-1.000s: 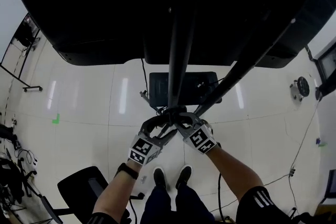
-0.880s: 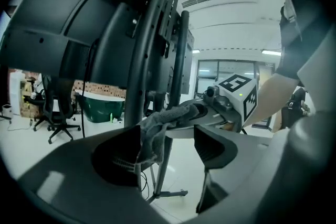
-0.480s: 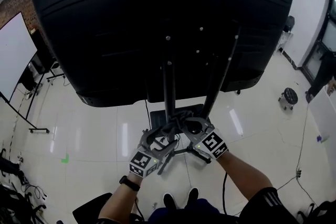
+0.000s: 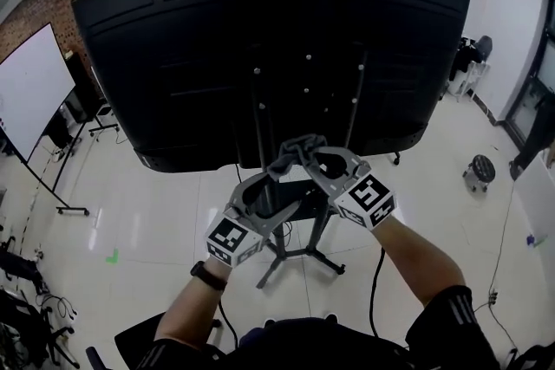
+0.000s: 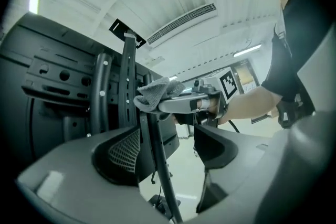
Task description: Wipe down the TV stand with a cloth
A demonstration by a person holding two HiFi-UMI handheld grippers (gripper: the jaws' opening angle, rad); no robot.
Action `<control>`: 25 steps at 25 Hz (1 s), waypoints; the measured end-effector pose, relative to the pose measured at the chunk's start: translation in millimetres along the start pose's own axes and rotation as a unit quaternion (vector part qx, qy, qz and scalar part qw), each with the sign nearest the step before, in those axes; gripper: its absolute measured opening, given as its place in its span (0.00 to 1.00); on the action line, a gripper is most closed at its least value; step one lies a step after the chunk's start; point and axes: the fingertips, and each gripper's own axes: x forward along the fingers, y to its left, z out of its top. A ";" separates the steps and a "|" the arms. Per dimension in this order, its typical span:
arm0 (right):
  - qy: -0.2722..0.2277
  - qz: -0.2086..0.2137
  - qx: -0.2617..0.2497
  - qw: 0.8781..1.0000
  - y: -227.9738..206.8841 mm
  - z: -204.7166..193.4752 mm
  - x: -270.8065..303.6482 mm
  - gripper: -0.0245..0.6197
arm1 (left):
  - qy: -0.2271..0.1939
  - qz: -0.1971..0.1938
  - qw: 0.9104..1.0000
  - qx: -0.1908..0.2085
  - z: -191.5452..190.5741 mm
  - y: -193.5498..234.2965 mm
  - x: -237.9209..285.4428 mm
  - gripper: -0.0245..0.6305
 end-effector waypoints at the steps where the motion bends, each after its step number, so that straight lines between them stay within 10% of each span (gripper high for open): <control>1: -0.003 0.003 -0.010 1.000 -10.4 7.9 -5.6 0.09 | -0.009 0.002 1.000 0.002 13.0 -1.3 9.4 0.56; 25: -0.037 -0.005 -0.099 0.994 -191.3 126.8 -51.1 0.09 | -0.062 0.038 0.992 0.099 172.1 27.6 145.4 0.56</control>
